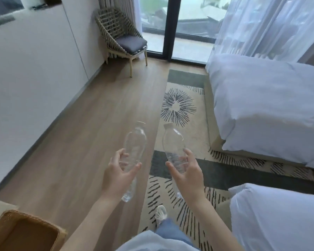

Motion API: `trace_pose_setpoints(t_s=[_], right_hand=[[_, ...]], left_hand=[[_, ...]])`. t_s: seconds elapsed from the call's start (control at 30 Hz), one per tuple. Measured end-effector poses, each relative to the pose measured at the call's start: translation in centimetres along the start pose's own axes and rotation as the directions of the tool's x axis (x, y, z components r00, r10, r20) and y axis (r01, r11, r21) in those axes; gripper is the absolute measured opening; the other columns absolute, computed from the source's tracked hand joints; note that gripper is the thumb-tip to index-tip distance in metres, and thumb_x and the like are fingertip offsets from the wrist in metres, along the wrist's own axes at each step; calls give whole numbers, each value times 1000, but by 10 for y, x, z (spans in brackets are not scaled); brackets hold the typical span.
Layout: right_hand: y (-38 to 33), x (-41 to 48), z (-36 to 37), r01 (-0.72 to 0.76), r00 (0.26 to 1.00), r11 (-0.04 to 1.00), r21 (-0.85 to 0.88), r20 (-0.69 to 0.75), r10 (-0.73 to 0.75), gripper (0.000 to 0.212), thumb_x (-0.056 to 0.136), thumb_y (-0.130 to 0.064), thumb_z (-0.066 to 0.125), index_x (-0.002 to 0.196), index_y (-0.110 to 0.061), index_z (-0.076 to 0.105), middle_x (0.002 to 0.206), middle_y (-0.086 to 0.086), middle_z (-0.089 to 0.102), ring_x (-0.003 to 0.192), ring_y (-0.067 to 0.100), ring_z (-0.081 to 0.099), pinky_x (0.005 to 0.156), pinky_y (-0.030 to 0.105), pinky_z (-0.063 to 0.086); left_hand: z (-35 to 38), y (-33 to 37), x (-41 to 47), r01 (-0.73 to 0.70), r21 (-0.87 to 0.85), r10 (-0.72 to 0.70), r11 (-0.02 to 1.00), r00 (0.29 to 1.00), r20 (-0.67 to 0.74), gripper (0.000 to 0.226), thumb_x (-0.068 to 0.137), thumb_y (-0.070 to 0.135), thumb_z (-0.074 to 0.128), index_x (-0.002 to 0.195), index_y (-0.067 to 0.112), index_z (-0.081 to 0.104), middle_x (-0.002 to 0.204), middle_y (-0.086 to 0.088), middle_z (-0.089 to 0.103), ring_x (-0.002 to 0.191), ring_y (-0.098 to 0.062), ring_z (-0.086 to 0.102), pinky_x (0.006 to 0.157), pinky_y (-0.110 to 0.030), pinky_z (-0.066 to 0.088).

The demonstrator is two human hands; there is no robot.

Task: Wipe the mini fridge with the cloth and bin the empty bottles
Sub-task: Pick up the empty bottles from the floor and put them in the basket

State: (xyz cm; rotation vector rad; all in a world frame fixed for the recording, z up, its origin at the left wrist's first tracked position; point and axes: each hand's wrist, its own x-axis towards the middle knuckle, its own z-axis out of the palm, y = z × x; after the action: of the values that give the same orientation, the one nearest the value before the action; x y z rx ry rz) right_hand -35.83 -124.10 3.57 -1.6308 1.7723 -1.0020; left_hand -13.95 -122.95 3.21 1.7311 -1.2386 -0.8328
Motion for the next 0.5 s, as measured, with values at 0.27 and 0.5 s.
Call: trace_pose_setpoints(t_s=[0.27, 0.5], right_hand=[[-37, 154, 51, 195, 910, 978, 76, 357, -209, 74, 80, -51, 75, 141, -24, 44, 113, -10, 63, 97, 13, 65, 87, 41, 56], [-81, 186, 156, 326, 725, 930, 169, 587, -361, 68, 80, -53, 75, 136, -30, 44, 115, -13, 62, 96, 8, 61, 84, 30, 52]], left_hand=[[-5, 16, 62, 245, -101, -265, 964, 893, -364, 64, 61, 65, 68, 119, 46, 49, 101, 17, 68, 87, -2, 67, 73, -32, 56], [-47, -11, 69, 375, -183, -407, 909, 699, -589, 57, 76, 44, 77, 125, 40, 50, 118, 16, 61, 102, 0, 58, 77, -11, 39]])
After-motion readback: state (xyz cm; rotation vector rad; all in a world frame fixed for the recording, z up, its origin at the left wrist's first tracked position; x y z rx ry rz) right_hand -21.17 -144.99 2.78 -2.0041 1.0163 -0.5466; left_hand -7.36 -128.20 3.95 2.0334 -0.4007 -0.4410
